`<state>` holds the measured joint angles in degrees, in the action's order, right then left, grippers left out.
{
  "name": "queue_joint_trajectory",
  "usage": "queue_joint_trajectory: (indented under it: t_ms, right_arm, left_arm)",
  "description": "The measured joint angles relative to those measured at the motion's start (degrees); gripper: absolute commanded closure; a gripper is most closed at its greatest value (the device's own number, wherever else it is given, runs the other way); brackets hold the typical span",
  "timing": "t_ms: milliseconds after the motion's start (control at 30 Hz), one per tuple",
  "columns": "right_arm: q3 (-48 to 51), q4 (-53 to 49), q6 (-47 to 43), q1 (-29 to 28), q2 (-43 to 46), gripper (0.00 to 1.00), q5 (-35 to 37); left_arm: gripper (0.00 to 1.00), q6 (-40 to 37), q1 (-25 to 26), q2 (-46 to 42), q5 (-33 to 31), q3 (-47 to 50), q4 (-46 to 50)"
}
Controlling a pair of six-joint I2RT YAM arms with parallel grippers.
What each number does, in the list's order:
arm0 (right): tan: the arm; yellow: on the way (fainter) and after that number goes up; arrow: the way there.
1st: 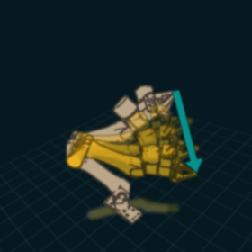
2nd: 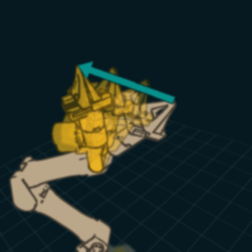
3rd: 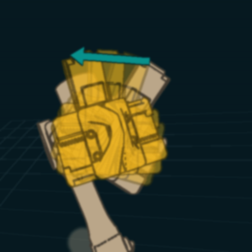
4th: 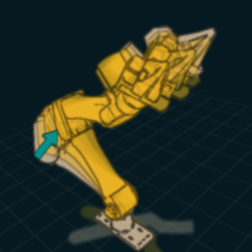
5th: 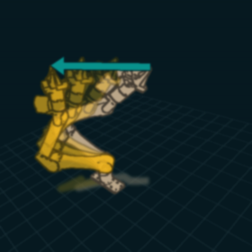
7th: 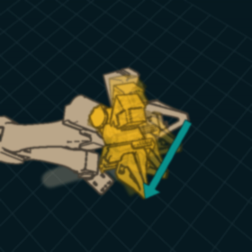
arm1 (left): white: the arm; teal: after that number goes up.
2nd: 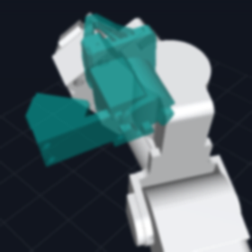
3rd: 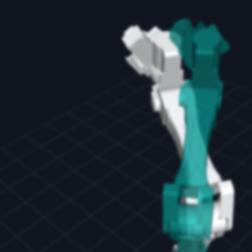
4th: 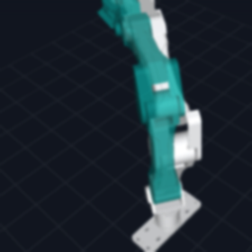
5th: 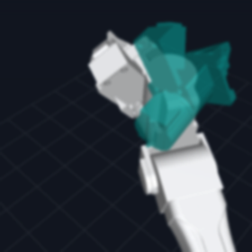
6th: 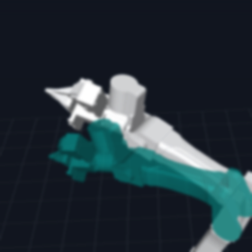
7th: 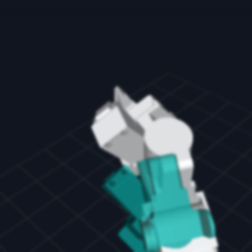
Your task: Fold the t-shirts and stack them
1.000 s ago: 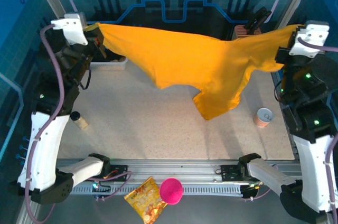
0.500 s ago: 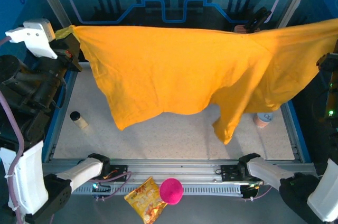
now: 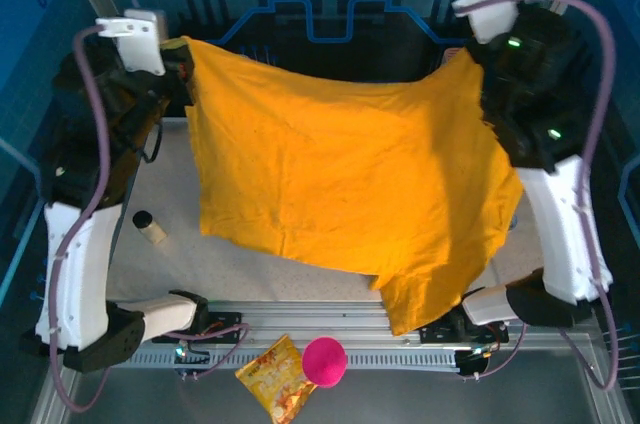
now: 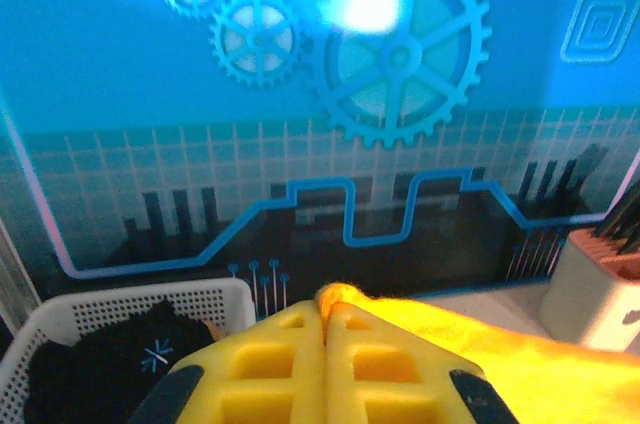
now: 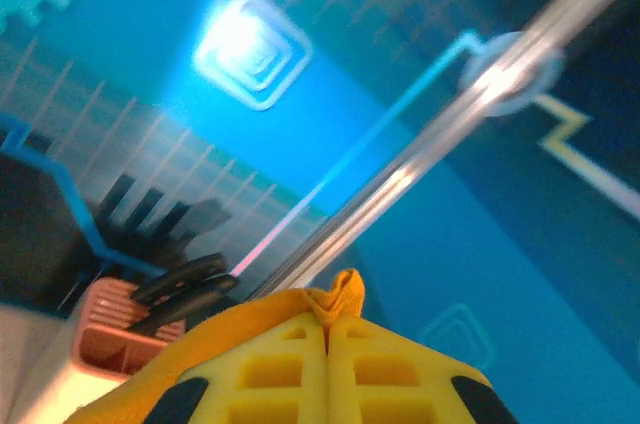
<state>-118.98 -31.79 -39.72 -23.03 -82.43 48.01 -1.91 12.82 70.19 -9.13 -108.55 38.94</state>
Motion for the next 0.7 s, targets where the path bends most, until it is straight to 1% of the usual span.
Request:
queue_joint_trajectory:
  t_ms: [100,200,267,333,400,533,600,700]
  right_arm:
    - [3.5,3.1,-0.3,1.2,-6.4,1.0,-0.9]
    - [4.8,7.1,-0.2,3.6,-15.0,1.0,-2.2]
    - [4.4,9.8,0.3,5.4,-22.3,1.0,-2.6]
    - [2.1,11.5,0.9,7.0,-30.6,1.0,-2.8]
    - [-3.1,12.7,1.2,8.4,-40.1,1.0,-2.6]
    - [-18.5,14.0,0.8,10.4,-58.8,1.0,-1.0]
    - [-22.2,15.4,0.2,11.0,-64.3,1.0,-0.2]
    - [-22.5,16.4,0.3,11.3,-67.5,1.0,0.0]
  left_arm:
    - [1.0,0.0,0.0,2.5,0.5,7.0,-4.7]
    - [1.0,0.0,0.0,6.9,0.6,15.2,-11.3]
    - [1.0,0.2,0.0,11.5,0.5,20.0,-16.2]
    - [1.0,0.6,-0.2,18.3,0.1,23.1,-21.2]
    - [1.0,1.7,-0.5,25.7,-0.7,23.6,-25.6]
    - [1.0,4.5,-2.4,40.7,-2.8,21.0,-31.7]
    - [1.0,5.3,-3.6,46.5,-4.2,17.8,-32.3]
    - [1.0,5.9,-5.1,52.5,-6.3,11.8,-32.9]
